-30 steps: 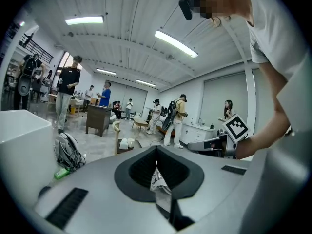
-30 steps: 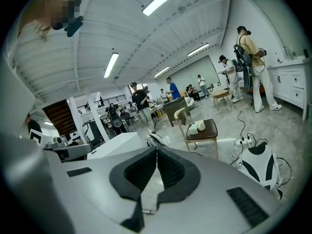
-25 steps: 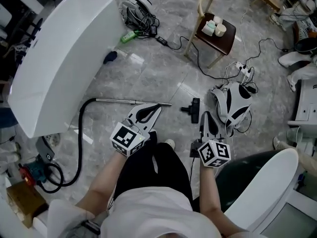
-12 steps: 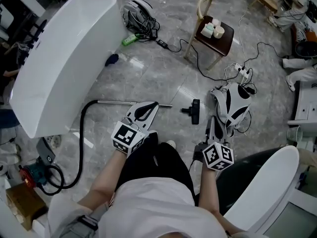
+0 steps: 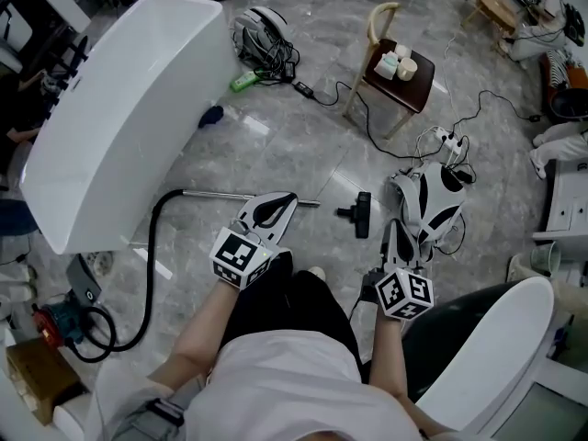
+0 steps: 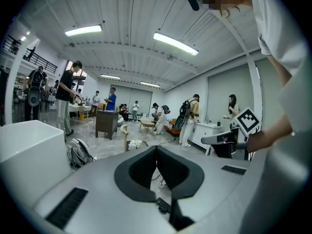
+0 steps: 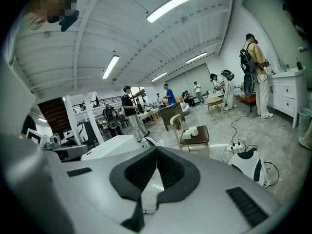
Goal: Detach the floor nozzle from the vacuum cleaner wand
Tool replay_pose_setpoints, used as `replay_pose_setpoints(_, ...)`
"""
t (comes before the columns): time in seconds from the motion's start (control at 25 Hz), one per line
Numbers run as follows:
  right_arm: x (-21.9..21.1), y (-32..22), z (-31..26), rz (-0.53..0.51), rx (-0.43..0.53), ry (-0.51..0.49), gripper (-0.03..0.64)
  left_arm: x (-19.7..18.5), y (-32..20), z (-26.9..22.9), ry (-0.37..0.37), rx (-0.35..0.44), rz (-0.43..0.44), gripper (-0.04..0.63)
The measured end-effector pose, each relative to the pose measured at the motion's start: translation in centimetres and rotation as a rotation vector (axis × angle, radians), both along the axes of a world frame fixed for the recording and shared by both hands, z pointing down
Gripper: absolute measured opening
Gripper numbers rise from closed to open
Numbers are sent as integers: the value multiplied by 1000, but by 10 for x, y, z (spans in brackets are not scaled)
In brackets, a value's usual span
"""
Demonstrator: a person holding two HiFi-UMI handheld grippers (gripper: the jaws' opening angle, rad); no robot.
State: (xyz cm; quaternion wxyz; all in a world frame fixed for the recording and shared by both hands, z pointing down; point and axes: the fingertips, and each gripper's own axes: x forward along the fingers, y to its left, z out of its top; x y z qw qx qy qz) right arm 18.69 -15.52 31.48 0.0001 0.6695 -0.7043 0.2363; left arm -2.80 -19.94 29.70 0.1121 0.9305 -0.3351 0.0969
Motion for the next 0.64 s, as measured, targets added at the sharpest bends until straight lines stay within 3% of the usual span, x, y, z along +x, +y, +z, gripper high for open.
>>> replay_pose_setpoints(0.64, -6, 2, 1, -3, -19, -2, 17, -15, -4, 5, 26, -40, -49, 11)
